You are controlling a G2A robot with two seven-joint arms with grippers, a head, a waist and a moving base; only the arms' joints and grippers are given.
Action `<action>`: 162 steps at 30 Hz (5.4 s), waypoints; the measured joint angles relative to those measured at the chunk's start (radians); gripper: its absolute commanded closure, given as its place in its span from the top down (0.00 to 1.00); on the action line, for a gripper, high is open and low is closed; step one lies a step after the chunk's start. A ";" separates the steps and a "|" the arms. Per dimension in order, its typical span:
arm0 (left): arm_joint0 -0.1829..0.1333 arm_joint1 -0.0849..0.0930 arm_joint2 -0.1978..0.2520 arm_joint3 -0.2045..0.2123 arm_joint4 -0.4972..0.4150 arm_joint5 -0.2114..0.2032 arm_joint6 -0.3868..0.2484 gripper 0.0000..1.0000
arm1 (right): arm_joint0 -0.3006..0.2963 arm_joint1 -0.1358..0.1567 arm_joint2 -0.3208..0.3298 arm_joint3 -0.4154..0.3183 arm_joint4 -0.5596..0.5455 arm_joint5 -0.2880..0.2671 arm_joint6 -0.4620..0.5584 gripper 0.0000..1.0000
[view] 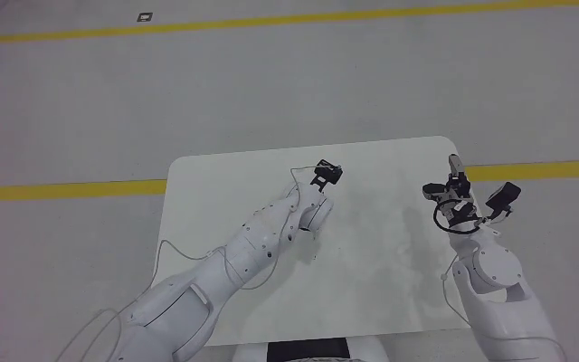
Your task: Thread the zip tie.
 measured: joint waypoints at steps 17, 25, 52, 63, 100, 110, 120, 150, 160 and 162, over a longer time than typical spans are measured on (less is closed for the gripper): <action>0.082 0.064 -0.126 -0.156 0.039 -0.036 -0.006 0.00 | 0.000 0.000 0.000 0.000 0.000 0.000 0.000 1.00; 0.211 0.139 -0.302 -0.360 0.016 -0.185 -0.030 0.00 | 0.000 0.000 0.000 0.000 0.000 0.000 0.000 1.00; 0.358 0.323 -0.500 -0.468 -0.437 -0.579 0.043 0.00 | 0.000 0.000 0.000 0.000 0.000 0.000 0.000 1.00; 0.361 0.322 -0.500 -0.468 -0.440 -0.578 0.045 0.00 | 0.000 0.000 0.000 0.000 0.000 0.000 0.000 1.00; 0.208 0.461 -0.498 -0.234 -1.336 -0.579 -0.322 0.00 | 0.000 0.000 0.000 0.000 0.000 0.000 0.000 1.00; 0.208 0.461 -0.498 -0.234 -1.336 -0.579 -0.322 0.00 | 0.000 0.000 0.000 0.000 0.000 0.000 0.000 1.00; 0.208 0.461 -0.498 -0.234 -1.336 -0.579 -0.322 0.00 | 0.076 -0.005 -0.131 0.013 -0.152 0.036 0.135 1.00; 0.208 0.461 -0.498 -0.234 -1.336 -0.579 -0.322 0.00 | 0.283 -0.054 -0.449 0.095 -0.342 0.130 0.177 1.00; 0.181 0.482 -0.387 -0.122 -1.562 -0.579 -0.322 0.00 | 0.283 -0.054 -0.449 0.095 -0.342 0.130 0.177 1.00; 0.160 0.493 -0.340 -0.090 -1.620 -0.579 -0.322 0.00 | 0.283 -0.054 -0.449 0.095 -0.342 0.130 0.177 1.00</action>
